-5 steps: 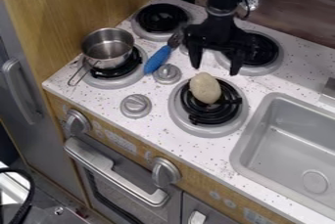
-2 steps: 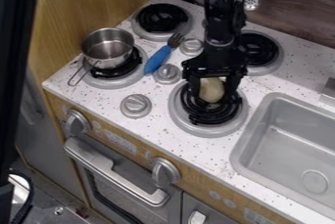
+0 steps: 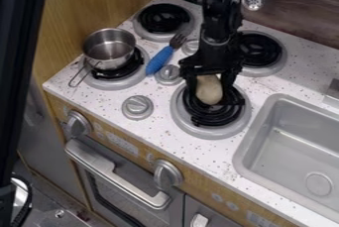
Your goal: Move the white thing to the upper right burner
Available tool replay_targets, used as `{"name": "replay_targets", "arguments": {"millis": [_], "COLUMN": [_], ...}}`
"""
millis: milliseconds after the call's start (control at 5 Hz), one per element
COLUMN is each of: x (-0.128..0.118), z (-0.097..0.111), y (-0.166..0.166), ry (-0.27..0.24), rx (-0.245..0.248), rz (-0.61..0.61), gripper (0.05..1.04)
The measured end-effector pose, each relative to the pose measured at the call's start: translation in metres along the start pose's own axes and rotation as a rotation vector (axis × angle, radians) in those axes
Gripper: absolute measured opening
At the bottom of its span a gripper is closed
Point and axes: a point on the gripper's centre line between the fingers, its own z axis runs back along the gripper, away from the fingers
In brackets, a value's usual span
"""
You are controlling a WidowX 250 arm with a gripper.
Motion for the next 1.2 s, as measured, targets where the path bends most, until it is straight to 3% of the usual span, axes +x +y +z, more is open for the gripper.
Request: {"name": "replay_targets", "arguments": {"millis": [200, 400, 600, 800, 1000, 1200], "x": [-0.001, -0.005, -0.005, -0.002, 0.009, 0.019], "z": [-0.001, 0.001, 0.018, 0.03, 0.032, 0.02], "y": [-0.002, -0.002, -0.013, -0.039, -0.071, -0.086], "ry": [0.011, 0.038, -0.036, -0.139, -0.207, -0.234], "rx": [-0.016, -0.011, -0.081, -0.226, -0.286, -0.284], "rz": [-0.028, -0.187, -0.406, -0.631, -0.722, -0.728], "gripper": [0.886, 0.885, 0.885, 0.885, 0.885, 0.885]}}
